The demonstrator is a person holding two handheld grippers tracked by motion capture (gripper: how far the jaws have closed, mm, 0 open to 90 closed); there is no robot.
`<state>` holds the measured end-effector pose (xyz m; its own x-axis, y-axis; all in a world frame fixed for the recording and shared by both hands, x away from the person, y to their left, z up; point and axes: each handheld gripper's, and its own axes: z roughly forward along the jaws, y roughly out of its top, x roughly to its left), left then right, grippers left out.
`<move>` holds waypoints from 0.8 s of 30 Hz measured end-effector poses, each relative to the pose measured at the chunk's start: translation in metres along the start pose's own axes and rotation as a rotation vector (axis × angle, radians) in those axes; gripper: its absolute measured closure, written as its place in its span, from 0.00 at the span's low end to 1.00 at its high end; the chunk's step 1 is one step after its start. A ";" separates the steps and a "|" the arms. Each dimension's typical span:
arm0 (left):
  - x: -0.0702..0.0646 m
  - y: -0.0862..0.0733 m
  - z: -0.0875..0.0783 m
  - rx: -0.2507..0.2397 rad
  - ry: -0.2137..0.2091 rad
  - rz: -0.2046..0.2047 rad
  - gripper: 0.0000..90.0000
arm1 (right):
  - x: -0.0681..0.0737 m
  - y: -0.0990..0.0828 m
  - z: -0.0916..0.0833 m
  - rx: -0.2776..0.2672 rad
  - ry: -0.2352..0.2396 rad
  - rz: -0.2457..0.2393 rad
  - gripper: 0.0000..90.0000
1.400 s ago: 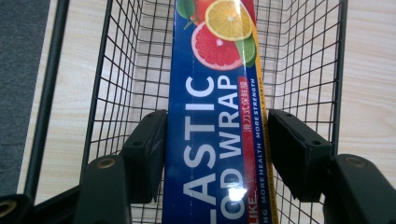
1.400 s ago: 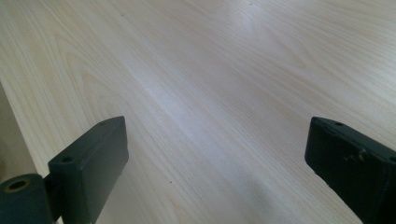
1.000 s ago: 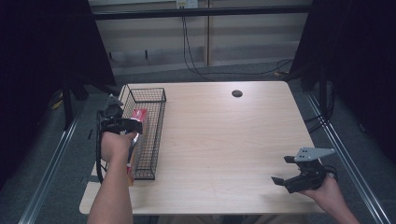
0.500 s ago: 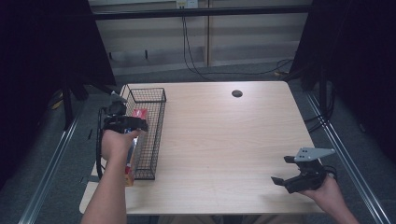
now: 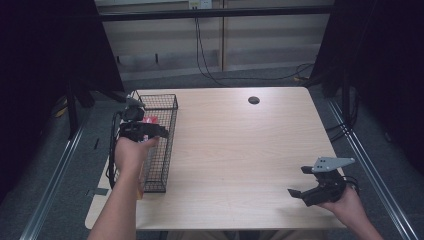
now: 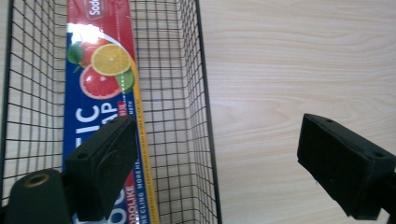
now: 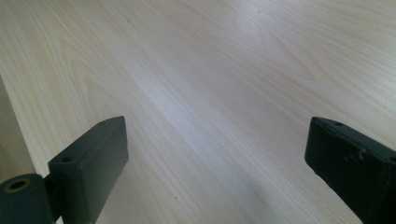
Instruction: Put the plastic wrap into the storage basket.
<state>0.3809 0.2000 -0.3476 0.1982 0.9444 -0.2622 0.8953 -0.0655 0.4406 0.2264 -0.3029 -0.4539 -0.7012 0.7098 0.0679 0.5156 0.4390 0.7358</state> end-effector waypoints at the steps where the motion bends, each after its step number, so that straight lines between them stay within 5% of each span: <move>1: -0.001 0.000 0.000 -0.004 -0.005 -0.010 0.13 | 0.000 0.000 0.001 -0.002 0.006 -0.001 0.07; 24: -0.055 -0.008 0.011 -0.045 -0.131 0.126 0.13 | 0.000 0.003 0.004 0.005 0.012 -0.013 0.07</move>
<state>0.3674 0.1453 -0.3463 0.3603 0.8795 -0.3109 0.8421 -0.1633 0.5139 0.2301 -0.2987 -0.4543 -0.7138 0.6971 0.0668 0.5089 0.4509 0.7332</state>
